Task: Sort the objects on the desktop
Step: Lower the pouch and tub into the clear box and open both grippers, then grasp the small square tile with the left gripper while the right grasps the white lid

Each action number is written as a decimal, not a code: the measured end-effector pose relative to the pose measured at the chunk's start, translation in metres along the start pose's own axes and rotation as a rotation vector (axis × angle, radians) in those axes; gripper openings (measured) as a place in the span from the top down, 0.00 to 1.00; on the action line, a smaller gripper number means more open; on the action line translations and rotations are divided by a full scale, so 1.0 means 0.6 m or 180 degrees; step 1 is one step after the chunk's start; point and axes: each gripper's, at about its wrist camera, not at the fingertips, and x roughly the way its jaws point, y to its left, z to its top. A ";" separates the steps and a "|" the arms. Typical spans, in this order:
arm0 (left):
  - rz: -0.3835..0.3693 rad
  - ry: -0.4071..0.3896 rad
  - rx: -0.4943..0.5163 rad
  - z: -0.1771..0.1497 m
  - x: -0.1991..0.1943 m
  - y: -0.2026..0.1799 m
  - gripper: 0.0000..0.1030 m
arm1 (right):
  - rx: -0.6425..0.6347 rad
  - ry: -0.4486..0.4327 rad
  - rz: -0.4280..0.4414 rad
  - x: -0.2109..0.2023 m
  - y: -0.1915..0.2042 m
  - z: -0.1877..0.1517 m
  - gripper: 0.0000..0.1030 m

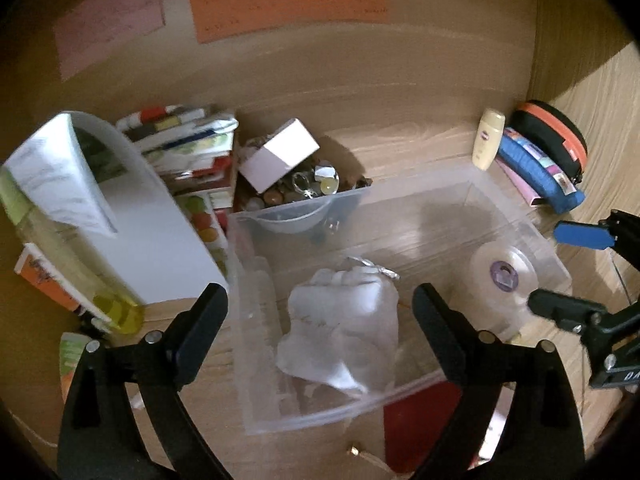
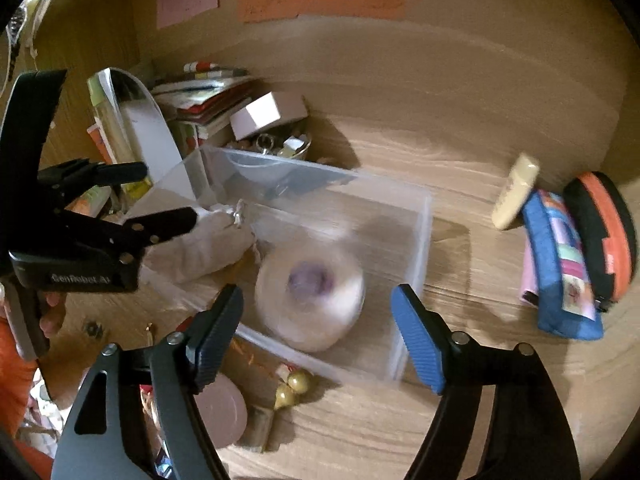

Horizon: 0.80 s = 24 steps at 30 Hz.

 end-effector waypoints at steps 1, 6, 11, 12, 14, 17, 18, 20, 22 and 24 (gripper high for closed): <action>0.0007 -0.0026 -0.0007 -0.003 -0.008 0.001 0.08 | -0.0003 -0.0046 -0.0036 -0.012 0.002 -0.003 0.27; 0.0045 -0.0129 -0.0040 -0.026 -0.053 0.007 0.07 | 0.0047 -0.0227 -0.0041 -0.065 0.008 -0.022 0.22; 0.0129 -0.0222 -0.0050 -0.054 -0.097 0.010 0.07 | 0.0078 -0.0307 0.0016 -0.099 0.014 -0.043 0.21; 0.0153 -0.0246 -0.0044 -0.061 -0.106 0.010 0.07 | 0.0076 -0.0316 0.0017 -0.104 0.017 -0.047 0.21; 0.0182 -0.0281 -0.0038 -0.073 -0.123 0.014 0.03 | 0.0050 -0.0340 0.0012 -0.116 0.024 -0.062 0.21; 0.0219 -0.0325 -0.0051 -0.098 -0.147 0.024 0.02 | -0.0005 -0.0380 -0.0039 -0.135 0.034 -0.086 0.21; 0.0230 -0.0318 -0.0061 -0.104 -0.150 0.025 0.02 | -0.0026 -0.0389 -0.0056 -0.141 0.040 -0.097 0.21; 0.0237 -0.0283 -0.0115 -0.123 -0.156 0.031 0.02 | -0.0056 -0.0397 -0.0093 -0.150 0.047 -0.115 0.21; 0.0204 -0.0206 -0.0169 -0.145 -0.156 0.035 0.02 | -0.0076 -0.0411 -0.0141 -0.156 0.053 -0.133 0.21; 0.0211 -0.0142 -0.0193 -0.164 -0.153 0.037 0.02 | -0.0068 -0.0422 -0.0152 -0.160 0.058 -0.150 0.20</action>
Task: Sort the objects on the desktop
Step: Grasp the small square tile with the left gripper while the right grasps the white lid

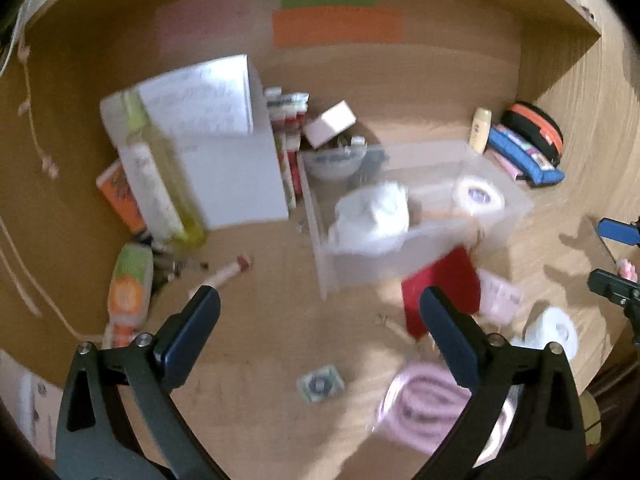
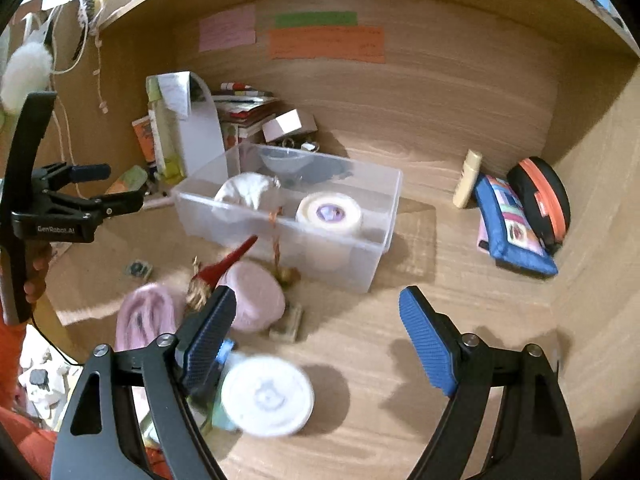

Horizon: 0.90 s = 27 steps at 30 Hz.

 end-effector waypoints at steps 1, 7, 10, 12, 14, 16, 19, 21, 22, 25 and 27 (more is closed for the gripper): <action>0.0015 0.0028 -0.0010 -0.010 0.000 0.001 0.02 | 0.0017 0.0008 0.0015 -0.003 0.004 -0.011 0.20; -0.0054 0.0213 -0.0152 -0.063 0.012 0.014 0.02 | 0.0172 0.0169 0.0120 0.004 0.015 -0.058 0.19; -0.0043 0.0295 -0.0196 -0.084 0.025 0.021 0.02 | 0.0212 0.0321 0.0173 0.021 0.020 -0.076 0.19; -0.0040 0.0371 -0.0206 -0.097 0.036 0.025 0.02 | 0.0225 0.0419 0.0186 0.034 0.020 -0.086 0.19; -0.0048 0.0412 -0.0220 -0.104 0.043 0.028 0.02 | 0.0241 0.0467 0.0178 0.043 0.019 -0.093 0.19; -0.0065 0.0442 -0.0235 -0.109 0.050 0.029 0.05 | 0.0269 0.0529 0.0223 0.051 0.016 -0.100 0.21; -0.0100 0.0517 -0.0238 -0.111 0.063 0.028 0.22 | 0.0278 0.0579 0.0295 0.059 0.015 -0.106 0.21; -0.0113 0.0573 -0.0228 -0.113 0.074 0.025 0.26 | 0.0282 0.0604 0.0335 0.064 0.014 -0.108 0.24; -0.0111 0.0589 -0.0220 -0.115 0.078 0.024 0.30 | 0.0281 0.0620 0.0356 0.066 0.015 -0.109 0.27; -0.0129 0.0606 -0.0196 -0.119 0.089 0.020 0.39 | 0.0278 0.0658 0.0383 0.074 0.016 -0.111 0.35; -0.0137 0.0577 -0.0223 -0.119 0.088 0.023 0.46 | 0.0301 0.0670 0.0429 0.078 0.015 -0.113 0.38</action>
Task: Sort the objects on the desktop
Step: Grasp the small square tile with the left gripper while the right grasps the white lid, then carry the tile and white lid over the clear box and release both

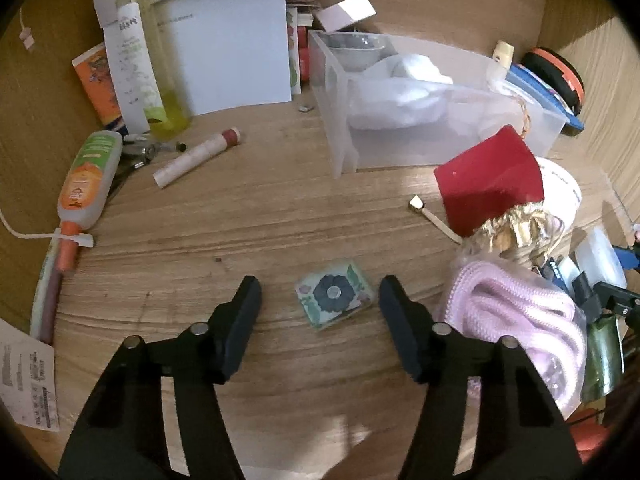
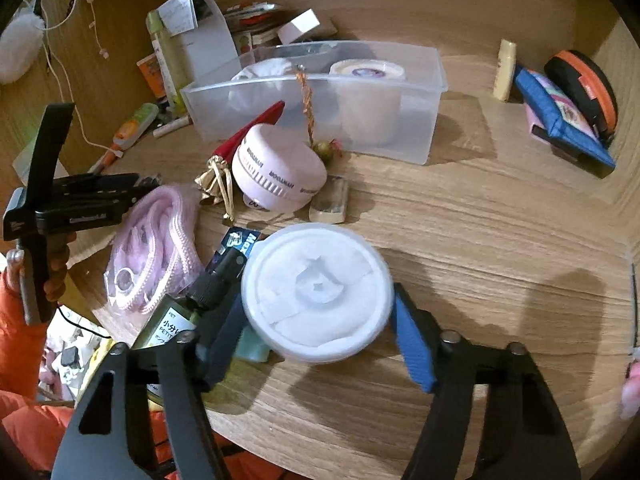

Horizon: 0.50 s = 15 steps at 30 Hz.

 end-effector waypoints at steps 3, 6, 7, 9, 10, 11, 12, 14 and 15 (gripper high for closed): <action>0.0012 -0.0040 -0.0007 0.001 -0.001 0.003 0.61 | -0.0005 -0.0025 0.0003 0.001 -0.001 0.001 0.38; -0.0018 -0.0058 -0.0029 -0.001 -0.003 0.007 0.61 | 0.0041 -0.0045 0.0041 0.002 -0.009 0.003 0.39; -0.0025 -0.0058 -0.0037 0.000 -0.003 0.008 0.61 | 0.0063 -0.0053 0.0047 0.001 -0.011 0.005 0.39; -0.0069 -0.0081 -0.0074 0.004 -0.007 0.012 0.61 | 0.0108 -0.0078 0.0039 -0.001 -0.018 0.008 0.39; -0.0072 -0.0103 -0.0089 0.007 -0.010 0.012 0.61 | 0.0134 -0.0097 0.0044 -0.005 -0.024 0.011 0.39; -0.0076 -0.0130 -0.0092 0.011 -0.014 0.012 0.61 | 0.0155 -0.0115 0.0043 -0.008 -0.027 0.013 0.39; -0.0086 -0.0182 -0.0097 0.018 -0.022 0.011 0.61 | 0.0169 -0.0139 0.0037 -0.011 -0.032 0.017 0.39; -0.0132 -0.0271 -0.0095 0.029 -0.036 0.008 0.61 | 0.0180 -0.0206 0.0002 -0.021 -0.038 0.026 0.39; -0.0161 -0.0329 -0.0087 0.037 -0.045 0.005 0.61 | 0.0182 -0.0241 -0.0013 -0.026 -0.041 0.032 0.39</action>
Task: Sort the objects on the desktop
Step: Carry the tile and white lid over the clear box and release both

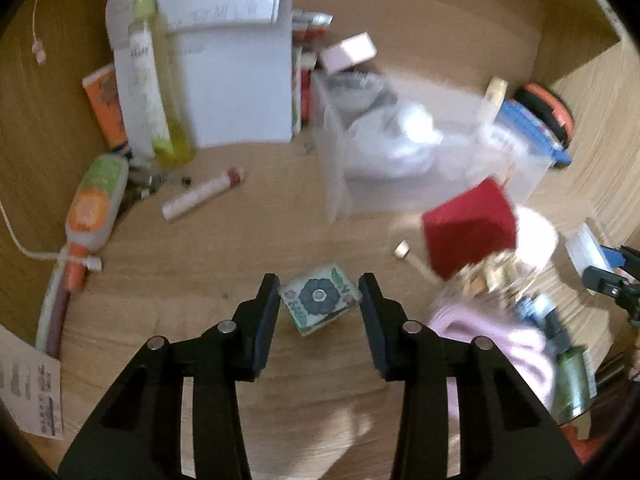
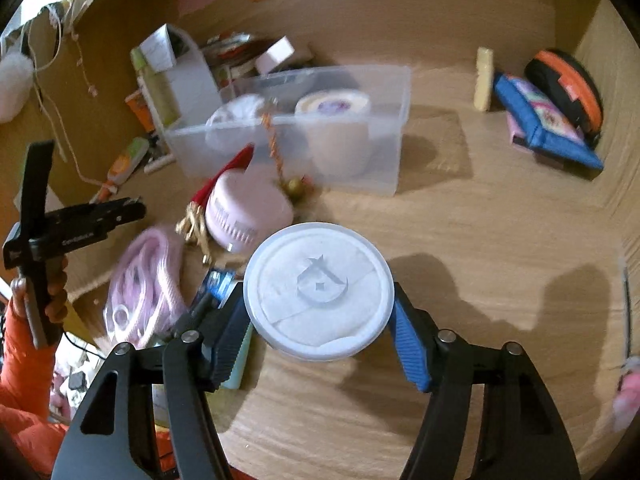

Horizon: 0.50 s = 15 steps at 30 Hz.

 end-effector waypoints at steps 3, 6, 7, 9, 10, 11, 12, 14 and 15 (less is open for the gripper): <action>-0.0069 -0.0169 0.0037 0.024 -0.020 -0.012 0.61 | 0.0001 -0.0127 0.0003 -0.015 -0.007 0.024 0.39; -0.0181 -0.0304 0.0051 0.050 -0.033 -0.024 0.61 | -0.0043 -0.0245 0.0000 -0.026 -0.010 0.054 0.39; -0.0217 -0.0335 0.0056 0.058 -0.035 -0.028 0.61 | -0.0065 -0.0288 0.0008 -0.029 -0.010 0.069 0.39; -0.0292 -0.0405 0.0080 0.077 -0.041 -0.036 0.61 | -0.0106 -0.0339 0.0015 -0.032 -0.010 0.087 0.39; -0.0323 -0.0436 0.0119 0.083 -0.043 -0.041 0.61 | -0.0137 -0.0376 0.0005 -0.033 -0.009 0.102 0.39; -0.0321 -0.0500 0.0173 0.092 -0.046 -0.047 0.61 | -0.0162 -0.0398 -0.0005 -0.033 -0.008 0.111 0.39; -0.0282 -0.0557 0.0215 0.096 -0.051 -0.053 0.61 | -0.0178 -0.0422 -0.0006 -0.033 -0.006 0.121 0.39; -0.0236 -0.0609 0.0288 0.108 -0.049 -0.059 0.61 | -0.0189 -0.0448 0.0037 -0.030 -0.004 0.144 0.39; -0.0252 -0.0597 0.0295 0.117 -0.044 -0.060 0.61 | -0.0188 -0.0455 0.0060 -0.027 -0.004 0.153 0.39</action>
